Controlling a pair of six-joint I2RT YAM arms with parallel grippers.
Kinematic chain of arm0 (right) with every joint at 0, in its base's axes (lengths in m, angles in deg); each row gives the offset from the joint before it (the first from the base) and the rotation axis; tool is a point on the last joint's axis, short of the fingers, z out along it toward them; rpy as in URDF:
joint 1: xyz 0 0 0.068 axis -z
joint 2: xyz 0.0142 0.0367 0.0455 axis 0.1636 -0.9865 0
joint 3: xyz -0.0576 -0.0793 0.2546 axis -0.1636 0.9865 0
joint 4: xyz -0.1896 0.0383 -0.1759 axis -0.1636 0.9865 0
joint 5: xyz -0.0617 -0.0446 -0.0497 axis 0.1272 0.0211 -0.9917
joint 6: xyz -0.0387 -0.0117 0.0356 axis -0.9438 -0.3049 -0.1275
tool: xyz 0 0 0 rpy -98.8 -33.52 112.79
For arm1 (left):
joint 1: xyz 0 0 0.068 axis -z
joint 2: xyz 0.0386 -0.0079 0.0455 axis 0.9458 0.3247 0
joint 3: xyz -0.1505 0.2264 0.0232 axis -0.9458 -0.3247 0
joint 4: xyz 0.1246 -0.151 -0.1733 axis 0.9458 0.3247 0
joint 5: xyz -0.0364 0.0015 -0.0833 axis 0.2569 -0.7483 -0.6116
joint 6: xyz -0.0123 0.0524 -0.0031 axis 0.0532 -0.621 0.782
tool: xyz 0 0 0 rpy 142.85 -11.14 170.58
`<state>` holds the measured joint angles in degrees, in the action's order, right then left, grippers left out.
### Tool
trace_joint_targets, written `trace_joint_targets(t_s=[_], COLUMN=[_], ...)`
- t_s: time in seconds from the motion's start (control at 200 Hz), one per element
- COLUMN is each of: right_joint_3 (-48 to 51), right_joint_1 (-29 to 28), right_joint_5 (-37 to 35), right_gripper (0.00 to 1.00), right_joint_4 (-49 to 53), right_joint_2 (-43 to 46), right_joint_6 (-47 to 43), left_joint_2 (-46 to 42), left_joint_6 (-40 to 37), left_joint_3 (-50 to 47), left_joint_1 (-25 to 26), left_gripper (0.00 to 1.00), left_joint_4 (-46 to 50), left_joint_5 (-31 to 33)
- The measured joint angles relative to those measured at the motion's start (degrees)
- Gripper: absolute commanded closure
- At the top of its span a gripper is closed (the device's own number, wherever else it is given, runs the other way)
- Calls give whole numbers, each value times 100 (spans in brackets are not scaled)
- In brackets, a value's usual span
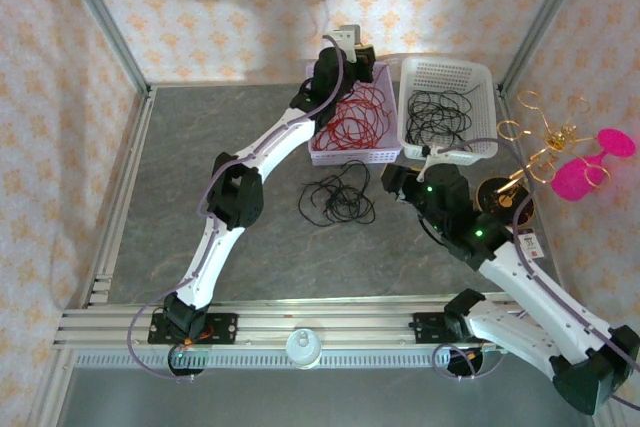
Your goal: Untangle the cables
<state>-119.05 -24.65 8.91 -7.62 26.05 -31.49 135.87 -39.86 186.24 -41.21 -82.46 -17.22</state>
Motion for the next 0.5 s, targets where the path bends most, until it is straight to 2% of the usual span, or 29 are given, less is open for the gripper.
trace_joint_targets(t_s=[0.095, 0.2, 0.305, 0.5], right_joint_3=[140, 435, 717, 1014], right_joint_1=[0, 0, 0, 0], right_joint_5=[256, 455, 584, 767], right_gripper=[50, 50, 49, 48], right_joint_4=[-48, -190, -323, -529], right_joint_2=[-219, -348, -466, -551], right_joint_6=[131, 256, 413, 643], left_joint_2=[179, 413, 662, 774], left_joint_6=[249, 544, 793, 946], left_joint_3=[0, -59, -107, -382], left_joint_1=[-26, -96, -170, -291], left_gripper=[83, 69, 51, 41], left_joint_4=[83, 243, 498, 1051], left_joint_5=[-7, -70, -151, -170])
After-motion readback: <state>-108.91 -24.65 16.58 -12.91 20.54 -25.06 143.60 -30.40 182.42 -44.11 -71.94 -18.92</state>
